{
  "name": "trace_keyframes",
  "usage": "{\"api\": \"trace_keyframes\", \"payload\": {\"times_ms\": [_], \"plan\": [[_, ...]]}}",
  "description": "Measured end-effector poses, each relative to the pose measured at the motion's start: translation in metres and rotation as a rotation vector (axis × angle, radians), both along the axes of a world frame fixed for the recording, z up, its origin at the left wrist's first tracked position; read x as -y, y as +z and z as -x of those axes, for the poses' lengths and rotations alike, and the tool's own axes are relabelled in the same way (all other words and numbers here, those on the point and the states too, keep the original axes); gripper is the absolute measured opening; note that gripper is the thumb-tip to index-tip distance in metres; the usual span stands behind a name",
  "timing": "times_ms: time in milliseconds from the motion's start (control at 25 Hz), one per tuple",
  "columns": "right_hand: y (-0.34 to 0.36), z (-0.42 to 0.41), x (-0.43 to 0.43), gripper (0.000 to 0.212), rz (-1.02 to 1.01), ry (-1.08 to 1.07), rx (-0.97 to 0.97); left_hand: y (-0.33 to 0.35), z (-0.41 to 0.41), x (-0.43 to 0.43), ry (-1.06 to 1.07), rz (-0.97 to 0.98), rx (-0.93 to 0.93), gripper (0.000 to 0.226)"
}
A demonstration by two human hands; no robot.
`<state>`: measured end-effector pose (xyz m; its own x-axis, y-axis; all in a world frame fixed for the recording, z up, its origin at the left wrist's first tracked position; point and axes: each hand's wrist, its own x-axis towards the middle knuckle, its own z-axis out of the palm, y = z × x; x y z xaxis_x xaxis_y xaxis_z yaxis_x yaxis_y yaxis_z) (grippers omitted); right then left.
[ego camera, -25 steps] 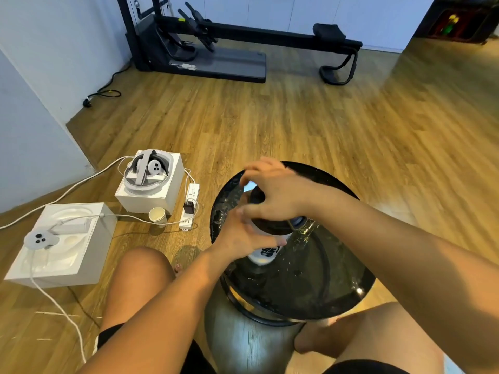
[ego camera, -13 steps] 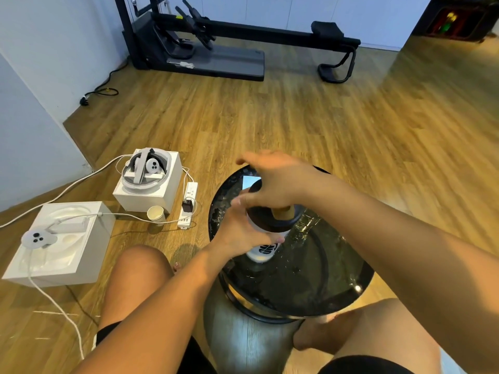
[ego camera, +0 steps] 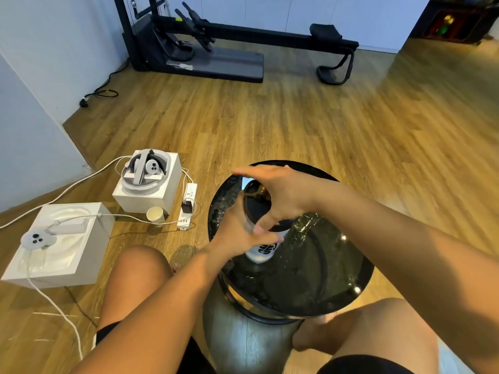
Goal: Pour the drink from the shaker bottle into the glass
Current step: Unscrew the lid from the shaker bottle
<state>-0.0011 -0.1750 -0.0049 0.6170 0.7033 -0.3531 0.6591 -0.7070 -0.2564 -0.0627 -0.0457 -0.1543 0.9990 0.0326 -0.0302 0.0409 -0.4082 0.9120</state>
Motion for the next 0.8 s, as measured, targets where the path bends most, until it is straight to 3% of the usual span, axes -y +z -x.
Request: {"api": "trace_keyframes", "payload": {"times_ms": [160, 360, 520, 600, 680, 800], "plan": [[-0.007, 0.002, -0.005, 0.1, 0.273, -0.252, 0.255, -0.002, -0.003, 0.0, 0.009, -0.017, -0.022, 0.107], [0.004, -0.007, -0.012, 0.089, 0.169, -0.084, -0.018, -0.002, 0.0, 0.0, 0.009, 0.028, 0.012, 0.102], [0.009, -0.013, -0.014, 0.093, 0.188, 0.026, -0.137, -0.001, 0.0, -0.001, 0.0, 0.017, 0.0, 0.12], [0.006, -0.012, -0.011, 0.098, 0.202, 0.016, -0.104, -0.001, 0.001, 0.001, -0.007, 0.007, 0.003, 0.124], [0.004, -0.009, -0.009, 0.099, 0.205, -0.145, -0.013, -0.002, 0.0, 0.002, -0.003, 0.019, 0.003, 0.115], [-0.002, 0.0, -0.019, 0.098, 0.421, -0.339, 0.216, 0.002, 0.002, 0.002, 0.001, 0.022, -0.028, 0.108]]}}
